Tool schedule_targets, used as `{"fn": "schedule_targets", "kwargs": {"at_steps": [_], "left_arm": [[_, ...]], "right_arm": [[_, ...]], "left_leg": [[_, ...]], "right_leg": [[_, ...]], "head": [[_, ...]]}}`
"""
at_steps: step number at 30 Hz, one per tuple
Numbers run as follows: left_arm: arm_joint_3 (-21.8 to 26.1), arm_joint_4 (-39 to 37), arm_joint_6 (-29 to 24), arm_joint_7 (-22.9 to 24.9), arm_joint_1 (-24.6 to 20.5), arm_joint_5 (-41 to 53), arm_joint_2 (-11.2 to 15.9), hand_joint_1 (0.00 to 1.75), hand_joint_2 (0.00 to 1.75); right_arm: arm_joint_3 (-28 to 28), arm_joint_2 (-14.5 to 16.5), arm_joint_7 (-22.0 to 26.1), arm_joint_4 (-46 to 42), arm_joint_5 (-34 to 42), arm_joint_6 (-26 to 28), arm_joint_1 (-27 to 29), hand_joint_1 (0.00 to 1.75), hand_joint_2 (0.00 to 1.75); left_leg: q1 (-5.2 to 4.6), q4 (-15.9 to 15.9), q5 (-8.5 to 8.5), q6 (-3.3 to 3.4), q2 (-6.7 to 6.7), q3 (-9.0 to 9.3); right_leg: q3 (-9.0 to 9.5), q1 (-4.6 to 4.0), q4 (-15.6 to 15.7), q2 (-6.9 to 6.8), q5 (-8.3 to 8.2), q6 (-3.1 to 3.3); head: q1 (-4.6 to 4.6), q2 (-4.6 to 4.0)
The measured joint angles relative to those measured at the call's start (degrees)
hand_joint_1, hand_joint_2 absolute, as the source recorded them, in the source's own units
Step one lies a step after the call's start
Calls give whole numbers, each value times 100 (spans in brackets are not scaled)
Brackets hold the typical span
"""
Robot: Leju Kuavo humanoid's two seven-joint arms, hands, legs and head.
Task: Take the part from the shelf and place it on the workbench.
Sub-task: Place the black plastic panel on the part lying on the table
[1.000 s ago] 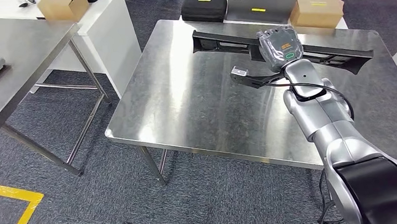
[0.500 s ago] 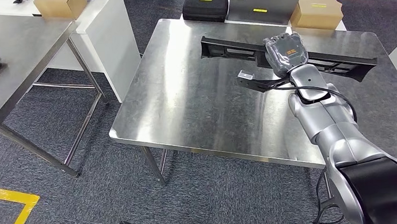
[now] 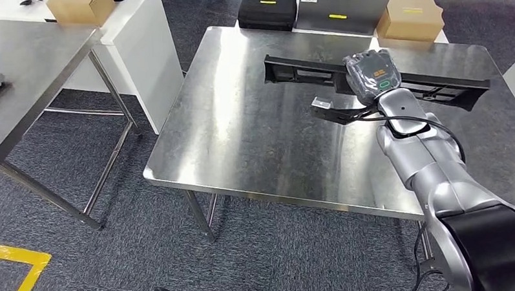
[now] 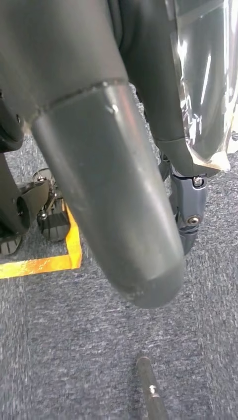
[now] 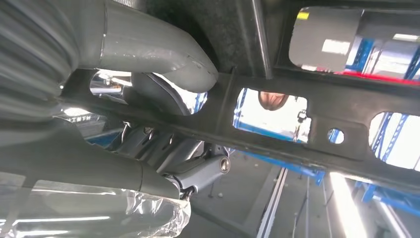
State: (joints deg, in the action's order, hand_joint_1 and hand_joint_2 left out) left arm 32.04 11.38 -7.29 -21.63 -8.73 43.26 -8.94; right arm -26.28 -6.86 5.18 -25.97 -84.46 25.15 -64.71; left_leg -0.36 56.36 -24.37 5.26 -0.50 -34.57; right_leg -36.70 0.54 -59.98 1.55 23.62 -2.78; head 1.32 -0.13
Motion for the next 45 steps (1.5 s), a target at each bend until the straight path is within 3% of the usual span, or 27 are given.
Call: {"fn": "schedule_targets", "kwargs": {"at_steps": [3,5,6,8,9,10,12,14,16,18,19,20,22,24,25,26,30,33,35,36,38,39,40,41,42,43,45], "left_arm": [[0,-1,-2,2,1,28,-1,0,0],[0,-2,-3,2,5,51,-3,0,0],[1,-2,-7,3,7,59,-4,0,0],[2,-1,-15,4,7,66,5,0,0],[2,-1,-20,4,4,69,14,0,0],[2,0,-23,5,3,71,22,0,0],[3,0,-30,5,12,76,26,0,0],[6,-1,-51,-22,23,90,25,0,0],[7,-1,-75,-91,15,108,23,0,0],[7,-1,-90,-165,6,122,20,0,0],[7,-1,-95,-194,5,129,18,0,0],[8,-2,-95,-218,6,133,16,0,0],[13,-1,-89,-249,5,135,15,0,0],[24,7,-86,-262,0,139,37,0,0],[30,11,-92,-269,-5,145,50,0,0],[36,15,-98,-286,-11,152,58,0,0],[49,16,-192,-538,-16,209,35,0,0],[49,15,-406,-755,-19,288,-16,0,0],[48,13,-439,-790,-10,302,-52,0,0],[49,13,-443,-791,-3,304,-64,0,0],[49,11,-454,-791,4,308,-79,0,0],[49,11,-461,-792,3,310,-79,0,44],[49,12,-473,-799,3,312,-81,0,87],[48,12,-490,-817,5,315,-83,0,131],[48,13,-504,-839,11,318,-86,0,131],[49,13,-504,-861,19,320,-87,0,87],[50,13,-487,-863,28,308,-82,0,0]], "right_arm": [[19,-7,0,14,-19,21,-48,175,175],[22,-21,0,36,-35,25,-12,175,175],[23,-28,0,48,-43,26,11,175,175],[26,-38,-2,62,-50,28,36,175,175],[27,-43,-3,68,-54,31,34,175,175],[29,-44,-7,73,-57,33,44,175,175],[31,-55,-13,85,-73,41,71,175,175],[33,-51,-21,90,-96,45,92,175,175],[35,-35,-30,90,-121,45,75,175,175],[35,-30,-33,90,-148,43,64,175,175],[34,-29,-33,91,-158,43,70,175,175],[34,-28,-33,91,-168,41,76,175,175],[34,-28,-33,92,-178,41,82,175,175],[34,-28,-33,93,-182,40,91,175,175],[34,-29,-33,97,-185,39,100,175,175],[34,-28,-33,101,-190,38,110,175,175],[41,-28,-31,98,-234,35,101,175,175],[47,-39,-27,103,-277,37,65,175,175],[47,-45,-12,114,-293,38,95,175,175],[47,-49,-5,119,-296,39,109,175,175],[47,-49,-2,122,-298,40,110,175,175],[47,-44,-2,123,-299,40,102,131,131],[47,-40,-1,123,-300,40,94,87,87],[47,-38,0,124,-302,41,90,44,44],[48,-34,1,125,-306,43,88,0,0],[49,-33,1,125,-311,44,88,0,0],[49,-17,-1,124,-325,50,71,0,0]], "left_leg": [[37,-44,44,-20,49,47],[83,-32,44,-83,69,41],[122,-14,36,-136,73,37],[187,79,-15,-280,79,7],[200,158,-50,-353,83,-32],[201,227,-85,-415,86,-78],[208,303,-138,-496,87,-136],[231,383,-201,-541,88,-163],[234,847,-406,-561,90,-386],[209,1612,-694,-546,91,-829],[189,1884,-768,-517,90,-1022],[153,1958,-738,-459,86,-1128],[23,1489,-409,-255,61,-1003],[-168,707,-28,34,14,-641],[-242,448,63,131,2,-498],[-294,308,100,186,0,-413],[-257,-21,238,173,71,-202],[-198,-142,287,135,99,-129],[-162,-131,276,113,101,-131],[-138,-109,264,89,101,-135],[-86,-3,207,0,102,-162],[-76,83,163,-60,100,-198],[-75,159,126,-113,97,-236],[-80,218,103,-152,96,-268],[-83,248,97,-177,95,-291],[-77,261,97,-192,97,-307],[-51,386,-4,-257,89,-365]], "right_leg": [[-416,53,-875,-73,416,19],[-532,119,-1142,-84,509,-97],[-429,172,-952,-99,423,-198],[-99,272,-263,-120,212,-403],[8,280,-27,-117,187,-399],[46,293,60,-100,191,-336],[23,267,-24,-68,238,-124],[30,262,-68,-43,217,-63],[57,247,-65,-15,210,-46],[71,198,-63,5,221,-32],[73,166,-63,12,228,-22],[73,129,-61,22,235,-12],[75,60,-51,46,241,1],[99,28,-29,69,246,12],[115,28,-10,76,249,16],[133,35,12,79,252,19],[121,-30,-21,15,333,23],[-278,-17,-870,-59,714,17],[-507,34,-1315,-71,826,-72],[-474,68,-1232,-85,749,-155],[-147,143,-546,-147,452,-336],[33,159,-202,-167,326,-379],[143,162,-2,-174,264,-344],[179,147,65,-169,253,-268],[179,124,47,-145,248,-168],[166,129,38,-135,239,-80],[161,150,45,-119,215,15]], "head": [[-20,0],[-24,0],[-24,0],[-31,0],[-38,0],[-27,0],[9,0],[36,0],[42,0],[46,0],[44,0],[44,0],[43,0],[33,0],[36,0],[37,0],[43,0],[24,0],[24,0],[23,0],[19,0],[14,0],[15,0],[18,0],[21,0],[25,0],[32,0]]}}
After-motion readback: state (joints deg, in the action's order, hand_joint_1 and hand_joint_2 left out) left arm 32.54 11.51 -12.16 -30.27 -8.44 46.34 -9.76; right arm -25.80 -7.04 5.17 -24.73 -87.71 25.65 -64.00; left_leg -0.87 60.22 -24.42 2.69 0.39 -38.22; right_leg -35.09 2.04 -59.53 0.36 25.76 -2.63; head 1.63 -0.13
